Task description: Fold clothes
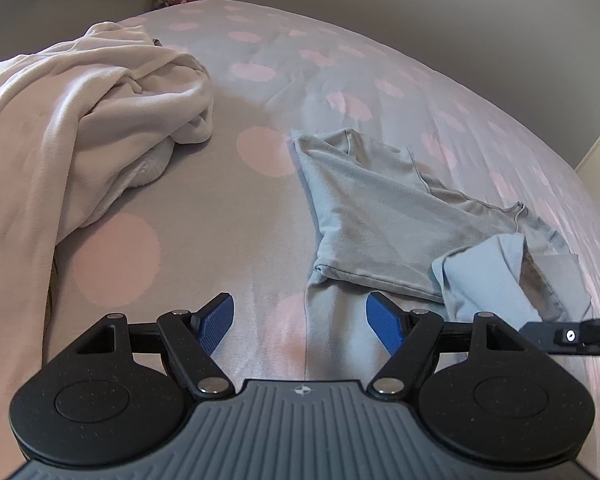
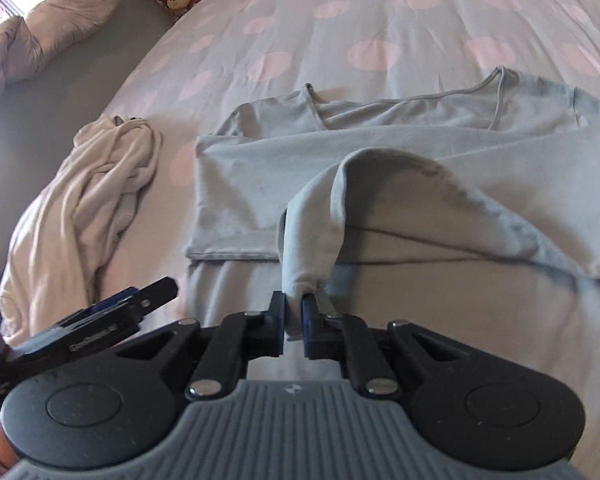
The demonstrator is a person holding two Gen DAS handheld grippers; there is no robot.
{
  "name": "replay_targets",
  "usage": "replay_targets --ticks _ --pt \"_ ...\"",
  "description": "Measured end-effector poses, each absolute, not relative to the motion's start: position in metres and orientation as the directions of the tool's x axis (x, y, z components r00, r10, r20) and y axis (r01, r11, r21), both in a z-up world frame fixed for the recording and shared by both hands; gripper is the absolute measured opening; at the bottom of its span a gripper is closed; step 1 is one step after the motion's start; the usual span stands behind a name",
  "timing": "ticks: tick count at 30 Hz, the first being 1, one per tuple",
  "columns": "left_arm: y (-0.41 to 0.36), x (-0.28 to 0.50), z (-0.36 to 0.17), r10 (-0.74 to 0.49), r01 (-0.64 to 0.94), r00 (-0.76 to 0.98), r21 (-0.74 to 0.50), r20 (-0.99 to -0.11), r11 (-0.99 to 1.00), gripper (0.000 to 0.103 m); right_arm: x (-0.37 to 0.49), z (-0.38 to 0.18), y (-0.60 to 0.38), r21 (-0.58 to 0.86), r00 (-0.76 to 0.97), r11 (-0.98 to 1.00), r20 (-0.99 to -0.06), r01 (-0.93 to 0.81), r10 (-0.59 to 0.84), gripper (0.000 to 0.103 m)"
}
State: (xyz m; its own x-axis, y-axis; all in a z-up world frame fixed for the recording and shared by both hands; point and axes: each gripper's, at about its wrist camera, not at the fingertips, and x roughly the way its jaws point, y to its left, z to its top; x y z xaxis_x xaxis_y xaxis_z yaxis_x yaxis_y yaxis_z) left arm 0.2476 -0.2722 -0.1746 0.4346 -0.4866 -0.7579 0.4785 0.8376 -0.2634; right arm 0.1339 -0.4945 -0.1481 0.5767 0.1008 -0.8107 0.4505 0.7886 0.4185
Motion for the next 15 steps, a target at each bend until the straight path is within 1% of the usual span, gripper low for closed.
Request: replay_targets --ticks 3,6,9,11,15 --pt "-0.271 0.247 -0.173 -0.502 0.485 0.43 -0.277 -0.751 0.83 0.072 0.114 -0.149 -0.48 0.513 0.62 0.706 -0.774 0.489 0.133 0.01" --pt "-0.273 0.244 -0.17 -0.532 0.511 0.413 -0.295 -0.739 0.807 0.072 0.089 -0.155 -0.473 0.6 0.677 0.599 -0.725 0.53 0.128 0.01" --pt "-0.279 0.239 -0.169 -0.571 0.557 0.372 -0.316 -0.732 0.768 0.072 0.06 -0.17 -0.464 0.656 0.7 0.492 -0.704 0.572 0.125 0.01" --pt "-0.283 0.235 -0.169 -0.6 0.592 0.332 -0.334 -0.728 0.733 0.072 0.044 -0.183 -0.457 0.679 0.7 0.432 -0.7 0.593 0.14 0.01" --pt "-0.292 0.224 -0.167 -0.653 0.674 0.234 -0.363 -0.72 0.643 0.072 0.025 -0.208 -0.444 0.69 0.689 0.372 -0.706 0.62 0.162 0.01"
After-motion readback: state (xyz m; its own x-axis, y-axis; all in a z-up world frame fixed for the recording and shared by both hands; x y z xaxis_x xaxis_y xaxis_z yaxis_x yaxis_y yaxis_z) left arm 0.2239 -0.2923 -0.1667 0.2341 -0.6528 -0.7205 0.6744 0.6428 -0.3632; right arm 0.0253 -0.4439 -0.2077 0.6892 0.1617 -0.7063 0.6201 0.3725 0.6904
